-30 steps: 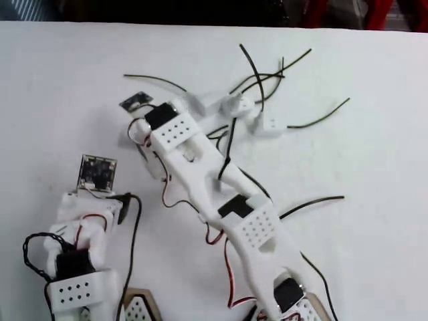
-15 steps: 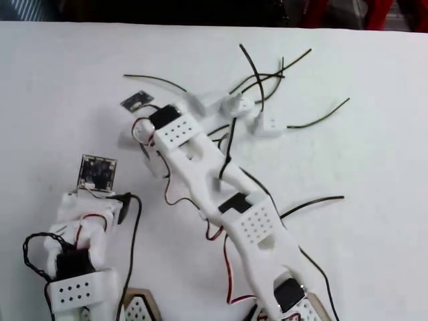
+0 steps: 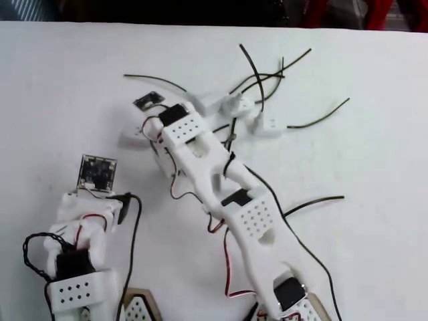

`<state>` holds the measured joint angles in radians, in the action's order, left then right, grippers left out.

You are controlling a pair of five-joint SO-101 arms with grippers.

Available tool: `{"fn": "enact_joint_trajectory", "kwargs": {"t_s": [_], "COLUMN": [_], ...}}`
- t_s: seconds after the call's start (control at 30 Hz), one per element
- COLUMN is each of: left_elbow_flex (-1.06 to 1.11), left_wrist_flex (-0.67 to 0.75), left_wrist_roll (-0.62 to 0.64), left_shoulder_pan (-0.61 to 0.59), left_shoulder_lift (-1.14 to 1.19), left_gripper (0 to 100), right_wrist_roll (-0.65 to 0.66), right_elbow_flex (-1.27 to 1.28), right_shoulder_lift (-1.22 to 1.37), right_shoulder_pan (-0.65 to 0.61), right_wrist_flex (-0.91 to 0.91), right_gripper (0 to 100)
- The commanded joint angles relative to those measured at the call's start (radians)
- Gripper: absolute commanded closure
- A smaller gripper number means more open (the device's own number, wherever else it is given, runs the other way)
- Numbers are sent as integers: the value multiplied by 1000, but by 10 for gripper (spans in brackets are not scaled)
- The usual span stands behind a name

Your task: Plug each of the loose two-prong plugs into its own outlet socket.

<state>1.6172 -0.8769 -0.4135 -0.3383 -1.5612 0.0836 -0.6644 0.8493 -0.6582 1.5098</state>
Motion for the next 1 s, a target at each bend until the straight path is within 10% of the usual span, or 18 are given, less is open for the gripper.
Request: {"fn": "enact_joint_trajectory", "kwargs": {"t_s": [0.0, 0.73, 0.97], "left_elbow_flex": [-6, -5, -5], "left_wrist_flex": [17, 18, 20], "left_wrist_roll": [-6, -6, -6], "left_shoulder_pan": [-5, -5, -5], "left_shoulder_lift": [-8, -8, -8], "left_gripper": [690, 690, 690], "right_wrist_roll": [8, 35, -29], "right_elbow_flex": [-11, 130, 112], "right_shoulder_lift": [-13, -84, -88], "right_shoulder_pan": [1, -58, -58], "right_wrist_flex": [-33, 202, 203], "right_gripper": [949, 980, 844]}}
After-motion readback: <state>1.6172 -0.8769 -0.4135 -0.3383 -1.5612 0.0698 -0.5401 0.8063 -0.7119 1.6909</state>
